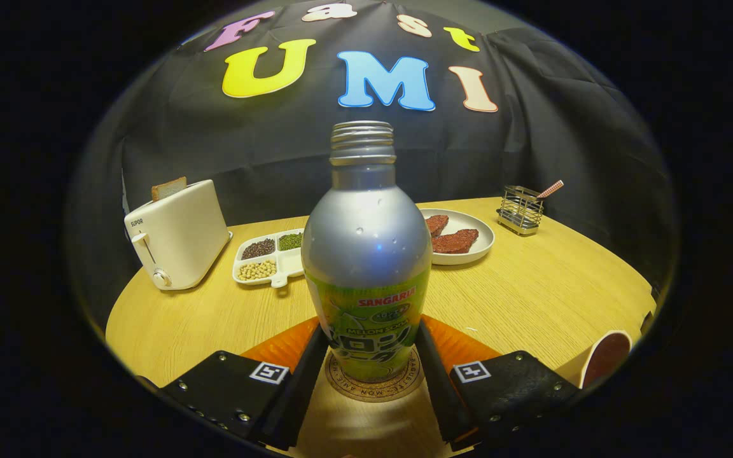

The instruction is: Take the bottle from table, then pour the juice into the cup, finally place the bottle on the coaster

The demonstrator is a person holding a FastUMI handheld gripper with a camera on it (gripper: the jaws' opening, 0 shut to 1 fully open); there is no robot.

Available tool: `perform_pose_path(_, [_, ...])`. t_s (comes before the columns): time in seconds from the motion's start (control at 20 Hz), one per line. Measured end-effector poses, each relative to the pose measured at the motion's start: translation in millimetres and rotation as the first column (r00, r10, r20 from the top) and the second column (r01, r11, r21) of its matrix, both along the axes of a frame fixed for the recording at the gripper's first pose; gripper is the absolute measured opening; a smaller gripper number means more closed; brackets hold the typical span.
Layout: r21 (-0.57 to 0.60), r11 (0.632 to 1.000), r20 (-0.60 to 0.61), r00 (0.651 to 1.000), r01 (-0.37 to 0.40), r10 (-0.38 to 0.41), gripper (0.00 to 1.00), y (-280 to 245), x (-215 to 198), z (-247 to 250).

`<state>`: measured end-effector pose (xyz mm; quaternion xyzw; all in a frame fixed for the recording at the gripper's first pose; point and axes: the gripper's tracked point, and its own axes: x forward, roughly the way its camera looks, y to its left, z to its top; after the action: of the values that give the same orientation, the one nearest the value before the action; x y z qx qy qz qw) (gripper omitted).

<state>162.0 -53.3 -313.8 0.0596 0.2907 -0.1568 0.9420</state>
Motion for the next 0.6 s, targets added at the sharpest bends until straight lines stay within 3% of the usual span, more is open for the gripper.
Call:
perform_pose_path(0.2, [-0.016, 1.000, 0.006, 1.000, -0.011, 0.011, 0.85, 1, -5, 2])
perform_pose_path(0.25, [-0.031, 0.999, 0.006, 1.000, -0.011, 0.011, 1.00, -1, -4, 0])
perform_pose_path(0.6, [-0.025, 0.998, 0.065, 0.996, -0.060, 0.061, 0.99, 10, -35, 37])
